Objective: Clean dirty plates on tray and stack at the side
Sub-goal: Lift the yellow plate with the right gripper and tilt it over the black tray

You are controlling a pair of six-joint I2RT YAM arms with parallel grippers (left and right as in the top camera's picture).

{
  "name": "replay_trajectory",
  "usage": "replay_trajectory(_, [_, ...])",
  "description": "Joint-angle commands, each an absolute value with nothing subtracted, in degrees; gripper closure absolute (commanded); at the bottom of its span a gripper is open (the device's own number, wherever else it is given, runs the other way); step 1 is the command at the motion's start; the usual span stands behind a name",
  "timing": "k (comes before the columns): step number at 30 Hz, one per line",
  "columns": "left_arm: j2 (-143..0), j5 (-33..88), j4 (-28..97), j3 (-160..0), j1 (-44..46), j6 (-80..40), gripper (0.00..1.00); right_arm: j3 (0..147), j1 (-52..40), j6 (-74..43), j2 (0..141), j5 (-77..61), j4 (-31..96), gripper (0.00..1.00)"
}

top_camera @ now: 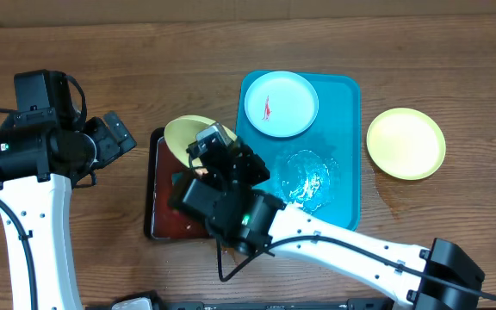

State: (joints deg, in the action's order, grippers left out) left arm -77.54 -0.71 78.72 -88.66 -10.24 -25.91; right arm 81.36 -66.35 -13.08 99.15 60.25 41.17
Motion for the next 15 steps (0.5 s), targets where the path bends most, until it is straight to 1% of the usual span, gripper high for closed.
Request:
replay_trajectory(1, [-78.0, -1.7, 78.8, -89.7, -10.5, -25.3, 0.0, 83.4, -68.9, -13.0, 96.5, 72.6, 40.8, 0.96])
replay_trajectory(4, [-78.0, -1.7, 78.8, -89.7, -10.5, -25.3, 0.0, 83.4, -70.9, -12.4, 96.5, 75.9, 40.8, 0.96])
replay_trajectory(9, [-78.0, -1.7, 78.8, -89.7, -10.5, -25.3, 0.0, 83.4, -73.0, -8.7, 96.5, 75.9, 40.9, 0.96])
replay_trajectory(15, [-78.0, -1.7, 78.8, -89.7, -10.5, -25.3, 0.0, 83.4, -74.2, -8.5, 96.5, 75.8, 41.4, 0.96])
